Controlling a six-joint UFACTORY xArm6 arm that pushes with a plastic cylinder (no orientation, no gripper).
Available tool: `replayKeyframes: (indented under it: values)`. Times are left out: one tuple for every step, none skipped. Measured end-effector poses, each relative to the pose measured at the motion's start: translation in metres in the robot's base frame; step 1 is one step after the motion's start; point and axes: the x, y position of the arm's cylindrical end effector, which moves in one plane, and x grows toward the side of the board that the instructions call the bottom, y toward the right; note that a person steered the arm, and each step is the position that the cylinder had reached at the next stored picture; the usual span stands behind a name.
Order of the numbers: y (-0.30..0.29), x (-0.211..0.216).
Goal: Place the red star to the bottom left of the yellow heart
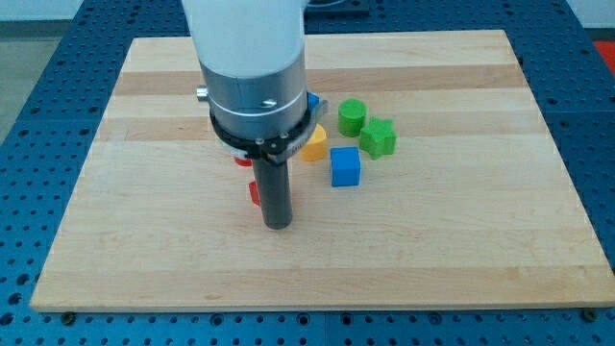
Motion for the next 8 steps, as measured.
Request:
replayKeyframes:
  values:
    - [-0.004,-0.007]
    - [-0.015,-0.007]
    - [-0.041,-0.007]
    - [-0.065,-0.007]
    - [-0.089,-0.007]
    - [-0.091,-0.01]
    - [-0.082,-0.016]
    - [-0.067,-0.017]
